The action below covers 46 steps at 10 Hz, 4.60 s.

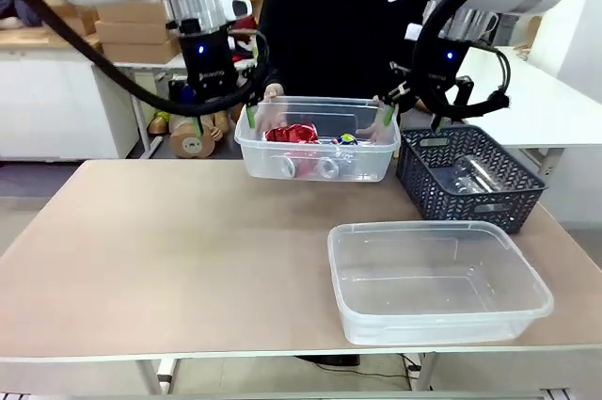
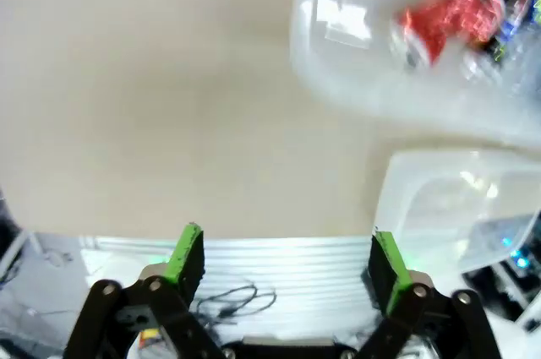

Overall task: Sort the waste into each basket.
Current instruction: Pick up the Organizing box on the right side of the table and lift it.

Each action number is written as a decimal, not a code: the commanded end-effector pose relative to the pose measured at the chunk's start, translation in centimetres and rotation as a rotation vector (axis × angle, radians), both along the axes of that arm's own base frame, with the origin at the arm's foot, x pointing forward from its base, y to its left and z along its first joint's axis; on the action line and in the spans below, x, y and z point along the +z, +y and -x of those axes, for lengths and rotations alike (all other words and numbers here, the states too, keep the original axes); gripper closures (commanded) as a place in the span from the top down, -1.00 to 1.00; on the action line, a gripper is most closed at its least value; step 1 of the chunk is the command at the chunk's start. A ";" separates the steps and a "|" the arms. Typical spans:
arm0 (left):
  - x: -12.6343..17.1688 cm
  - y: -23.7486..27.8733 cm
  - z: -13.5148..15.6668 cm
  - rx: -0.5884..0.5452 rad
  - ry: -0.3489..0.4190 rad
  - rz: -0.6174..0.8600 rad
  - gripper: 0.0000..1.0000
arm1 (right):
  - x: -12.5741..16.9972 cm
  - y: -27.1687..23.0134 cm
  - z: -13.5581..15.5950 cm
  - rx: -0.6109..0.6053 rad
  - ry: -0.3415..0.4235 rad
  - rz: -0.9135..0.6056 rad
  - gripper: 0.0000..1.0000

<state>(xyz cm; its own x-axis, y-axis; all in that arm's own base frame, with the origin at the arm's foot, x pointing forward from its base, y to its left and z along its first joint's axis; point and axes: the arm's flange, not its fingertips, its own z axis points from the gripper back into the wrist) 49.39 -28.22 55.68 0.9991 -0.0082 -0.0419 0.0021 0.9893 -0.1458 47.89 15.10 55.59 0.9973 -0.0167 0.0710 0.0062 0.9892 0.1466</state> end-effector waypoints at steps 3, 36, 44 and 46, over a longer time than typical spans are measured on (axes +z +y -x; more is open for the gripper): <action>-9.3 -8.3 8.2 -0.188 -0.010 -0.054 1.00 | -2.6 -11.0 15.3 0.146 -0.036 0.129 1.00; -17.8 -18.4 10.3 -0.084 0.130 -0.130 -1.00 | -20.0 -13.8 14.9 0.087 0.189 0.105 -1.00; -5.4 -3.8 7.4 0.218 -0.006 -0.112 -1.00 | -3.2 -1.9 7.2 0.063 0.191 0.170 -1.00; -3.6 -1.1 5.1 0.196 -0.044 -0.121 -1.00 | -1.5 1.6 4.0 0.089 0.225 0.180 -1.00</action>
